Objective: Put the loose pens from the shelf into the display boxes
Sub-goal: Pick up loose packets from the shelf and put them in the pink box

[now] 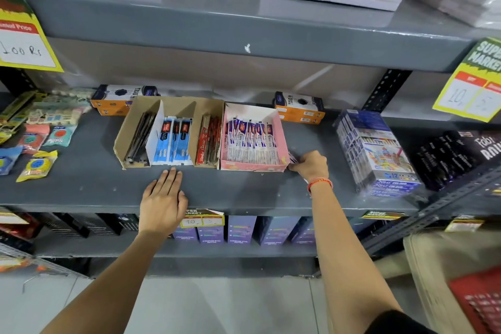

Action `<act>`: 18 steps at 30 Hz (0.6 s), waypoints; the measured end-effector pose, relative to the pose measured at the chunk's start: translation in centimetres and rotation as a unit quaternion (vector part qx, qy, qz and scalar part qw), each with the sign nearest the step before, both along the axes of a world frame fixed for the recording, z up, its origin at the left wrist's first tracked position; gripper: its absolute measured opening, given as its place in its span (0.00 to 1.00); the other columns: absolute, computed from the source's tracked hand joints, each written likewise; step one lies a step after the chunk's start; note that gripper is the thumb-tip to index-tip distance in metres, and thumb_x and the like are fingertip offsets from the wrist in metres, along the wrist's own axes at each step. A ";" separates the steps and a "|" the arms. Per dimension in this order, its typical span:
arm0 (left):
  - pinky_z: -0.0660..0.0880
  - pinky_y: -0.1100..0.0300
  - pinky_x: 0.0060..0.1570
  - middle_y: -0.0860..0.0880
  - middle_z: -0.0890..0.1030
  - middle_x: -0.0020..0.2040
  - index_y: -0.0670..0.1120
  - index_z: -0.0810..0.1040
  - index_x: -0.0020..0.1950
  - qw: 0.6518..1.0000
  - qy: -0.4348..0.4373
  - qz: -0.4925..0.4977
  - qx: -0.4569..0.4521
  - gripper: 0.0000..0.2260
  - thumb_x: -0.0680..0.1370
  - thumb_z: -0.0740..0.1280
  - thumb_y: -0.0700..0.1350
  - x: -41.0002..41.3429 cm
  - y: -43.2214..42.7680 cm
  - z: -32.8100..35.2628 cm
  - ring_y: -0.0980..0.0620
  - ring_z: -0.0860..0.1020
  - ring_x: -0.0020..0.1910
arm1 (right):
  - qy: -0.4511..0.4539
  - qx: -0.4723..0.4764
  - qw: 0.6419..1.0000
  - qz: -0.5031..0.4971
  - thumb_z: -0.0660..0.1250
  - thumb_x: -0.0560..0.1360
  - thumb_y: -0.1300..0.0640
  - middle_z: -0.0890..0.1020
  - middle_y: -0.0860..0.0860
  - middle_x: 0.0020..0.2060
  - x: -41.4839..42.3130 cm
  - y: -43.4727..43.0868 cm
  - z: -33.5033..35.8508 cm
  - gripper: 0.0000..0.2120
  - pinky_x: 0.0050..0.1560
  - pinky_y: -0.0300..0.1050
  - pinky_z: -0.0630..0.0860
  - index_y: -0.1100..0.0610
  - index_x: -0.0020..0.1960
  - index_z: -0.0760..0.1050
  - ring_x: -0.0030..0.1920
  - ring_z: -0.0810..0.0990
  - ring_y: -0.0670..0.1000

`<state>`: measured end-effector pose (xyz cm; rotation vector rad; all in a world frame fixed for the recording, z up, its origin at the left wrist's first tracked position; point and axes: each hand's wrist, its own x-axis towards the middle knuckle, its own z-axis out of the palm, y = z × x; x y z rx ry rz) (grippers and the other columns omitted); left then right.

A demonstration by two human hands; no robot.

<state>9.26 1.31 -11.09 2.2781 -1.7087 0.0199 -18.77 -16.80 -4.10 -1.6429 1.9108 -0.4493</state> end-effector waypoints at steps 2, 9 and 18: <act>0.66 0.46 0.61 0.38 0.75 0.64 0.36 0.74 0.64 1.000 0.002 0.001 -0.002 0.24 0.75 0.51 0.48 0.0 0.0 0.1 0.41 0.72 0.64 | 0.014 -0.008 1.000 -0.016 0.75 0.68 0.55 0.84 0.62 0.45 0.2 0.1 -0.5 0.15 0.44 0.51 0.80 0.65 0.48 0.81 0.45 0.82 0.63; 0.65 0.45 0.62 0.38 0.75 0.64 0.36 0.73 0.64 1.000 0.005 0.004 0.003 0.25 0.76 0.50 0.48 -0.2 0.1 0.1 0.41 0.72 0.65 | 0.006 0.009 1.000 -0.026 0.67 0.73 0.60 0.83 0.65 0.51 0.3 0.2 -0.1 0.12 0.49 0.51 0.79 0.67 0.52 0.78 0.51 0.81 0.65; 0.66 0.45 0.62 0.38 0.75 0.64 0.36 0.74 0.64 1.000 0.000 0.006 0.008 0.25 0.75 0.50 0.48 0.1 0.0 -0.1 0.42 0.73 0.64 | -0.167 -0.075 0.970 -0.162 0.70 0.73 0.61 0.84 0.62 0.49 -1.9 1.1 0.5 0.08 0.54 0.46 0.76 0.65 0.49 0.81 0.51 0.81 0.60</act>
